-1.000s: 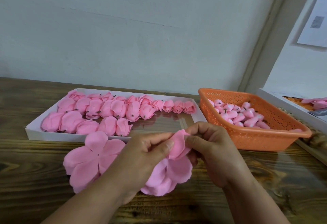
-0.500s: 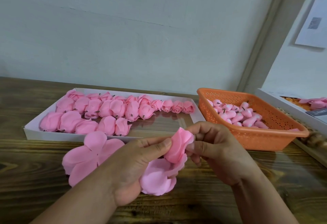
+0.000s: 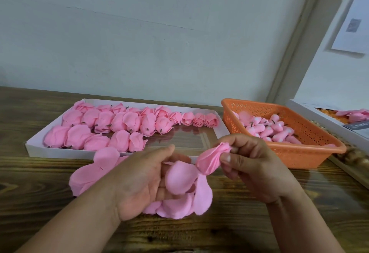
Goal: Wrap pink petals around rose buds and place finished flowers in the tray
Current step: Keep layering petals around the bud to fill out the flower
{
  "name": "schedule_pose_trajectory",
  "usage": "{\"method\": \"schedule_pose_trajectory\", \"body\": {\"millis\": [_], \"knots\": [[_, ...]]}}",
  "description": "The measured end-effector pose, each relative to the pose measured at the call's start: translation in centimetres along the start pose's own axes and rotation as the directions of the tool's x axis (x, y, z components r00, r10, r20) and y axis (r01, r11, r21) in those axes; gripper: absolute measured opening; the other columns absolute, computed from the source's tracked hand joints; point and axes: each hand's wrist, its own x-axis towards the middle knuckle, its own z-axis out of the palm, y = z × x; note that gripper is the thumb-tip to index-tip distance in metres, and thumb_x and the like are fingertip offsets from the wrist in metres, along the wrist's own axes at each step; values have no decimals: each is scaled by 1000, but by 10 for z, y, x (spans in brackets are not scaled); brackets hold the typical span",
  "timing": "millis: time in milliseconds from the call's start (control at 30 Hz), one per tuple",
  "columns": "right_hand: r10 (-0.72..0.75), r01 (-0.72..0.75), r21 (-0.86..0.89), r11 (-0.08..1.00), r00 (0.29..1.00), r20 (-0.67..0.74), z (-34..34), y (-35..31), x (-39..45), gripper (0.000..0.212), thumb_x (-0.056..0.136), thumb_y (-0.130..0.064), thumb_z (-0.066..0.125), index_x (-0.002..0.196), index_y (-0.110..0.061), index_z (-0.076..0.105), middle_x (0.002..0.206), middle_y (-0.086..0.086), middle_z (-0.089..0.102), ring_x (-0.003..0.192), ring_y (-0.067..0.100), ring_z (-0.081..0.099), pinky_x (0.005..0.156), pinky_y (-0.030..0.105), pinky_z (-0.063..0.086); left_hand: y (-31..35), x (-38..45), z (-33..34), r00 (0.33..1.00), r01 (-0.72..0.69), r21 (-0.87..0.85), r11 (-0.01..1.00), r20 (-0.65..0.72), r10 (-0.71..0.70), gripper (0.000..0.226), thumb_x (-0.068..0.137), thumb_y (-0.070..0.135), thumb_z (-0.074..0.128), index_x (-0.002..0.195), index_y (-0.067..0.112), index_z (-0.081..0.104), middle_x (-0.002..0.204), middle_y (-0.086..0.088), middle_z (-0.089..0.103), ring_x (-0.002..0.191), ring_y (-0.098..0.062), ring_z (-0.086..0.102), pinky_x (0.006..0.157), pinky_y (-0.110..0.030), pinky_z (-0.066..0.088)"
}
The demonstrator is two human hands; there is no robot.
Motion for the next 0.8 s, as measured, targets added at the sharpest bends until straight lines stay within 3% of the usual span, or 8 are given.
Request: {"method": "schedule_pose_trajectory", "body": {"millis": [133, 300, 467, 533, 633, 700, 800], "knots": [[-4, 3, -31, 1000, 1000, -9, 0, 0, 0, 9, 71, -15, 68, 79, -14, 72, 55, 1, 55, 46, 10, 42, 43, 19, 37, 1, -5, -2, 993, -85, 172, 981, 94, 70, 42, 72, 32, 64, 93, -4, 72, 73, -19, 67, 58, -20, 64, 47, -24, 53], [-5, 7, -122, 993, 1000, 11, -1, 2, -1, 6, 76, -7, 64, 79, -9, 70, 57, 1, 57, 48, 11, 43, 45, 20, 37, -1, -5, 0, 974, -225, 234, 946, 17, 228, 39, 60, 12, 70, 99, 5, 71, 72, -19, 69, 56, -17, 63, 47, -22, 49], [-7, 11, -142, 990, 1000, 23, 2, 4, 1, 5, 76, -12, 68, 80, -13, 71, 58, 1, 58, 48, 10, 44, 46, 19, 38, -4, -6, 5, 949, -315, 204, 927, 75, 306, 23, 71, 19, 79, 94, 17, 75, 72, -18, 69, 58, -18, 64, 50, -23, 51], [-7, 8, -126, 992, 1000, 6, 1, 5, 1, 9, 76, -9, 66, 80, -14, 71, 57, 0, 59, 47, 10, 44, 45, 18, 38, -3, -6, 5, 949, -312, 104, 944, 79, 305, 33, 73, 24, 77, 103, 11, 72, 74, -20, 68, 59, -21, 65, 51, -25, 53], [-5, 3, -112, 994, 1000, -19, 1, 5, 1, 11, 75, -9, 65, 80, -16, 72, 57, 0, 59, 47, 9, 44, 44, 19, 37, -3, -4, 6, 947, -312, -6, 950, 85, 311, 46, 72, 8, 60, 117, 8, 59, 75, -23, 66, 60, -24, 64, 51, -27, 53], [-10, 7, -113, 994, 1000, -21, 2, 5, 1, 11, 76, -8, 65, 80, -16, 72, 57, -1, 60, 47, 9, 44, 44, 19, 37, -5, -4, 7, 931, -364, 57, 930, 66, 360, 41, 73, 1, 55, 114, 6, 56, 74, -21, 67, 60, -23, 64, 51, -25, 52], [-9, 6, -105, 994, 999, -34, 6, 5, 3, 12, 75, -7, 64, 79, -14, 72, 55, -1, 59, 46, 9, 43, 43, 19, 36, -11, -2, 9, 891, -450, 183, 874, 33, 452, 28, 77, -9, 64, 100, 2, 56, 66, -15, 67, 57, -19, 63, 51, -22, 51]]}}
